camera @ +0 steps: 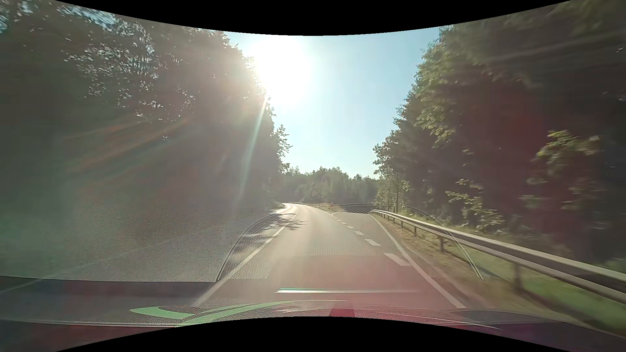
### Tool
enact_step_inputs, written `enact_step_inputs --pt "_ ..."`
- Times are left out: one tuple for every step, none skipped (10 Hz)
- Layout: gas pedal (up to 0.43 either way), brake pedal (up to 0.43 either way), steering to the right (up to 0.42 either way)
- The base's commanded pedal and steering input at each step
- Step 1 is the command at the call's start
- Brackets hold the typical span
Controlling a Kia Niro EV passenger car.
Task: Follow the waypoints while adhering to traffic rules and regulations
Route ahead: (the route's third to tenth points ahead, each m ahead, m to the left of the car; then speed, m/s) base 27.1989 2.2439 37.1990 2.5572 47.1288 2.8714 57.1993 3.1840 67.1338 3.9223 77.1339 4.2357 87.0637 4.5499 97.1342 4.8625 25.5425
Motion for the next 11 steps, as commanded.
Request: enact_step_inputs --pt "0.047 0.0 -0.009" --pt "0.039 0.0 -0.008" --pt "0.039 0.0 -0.009" --pt "0.039 0.0 -0.008" --pt "0.039 0.0 -0.008" --pt "0.039 0.0 -0.006" --pt "0.039 0.0 -0.006" --pt "0.039 0.0 -0.005" --pt "0.039 0.0 -0.005" --pt "0.039 0.0 -0.005" --pt "0.039 0.0 -0.005"
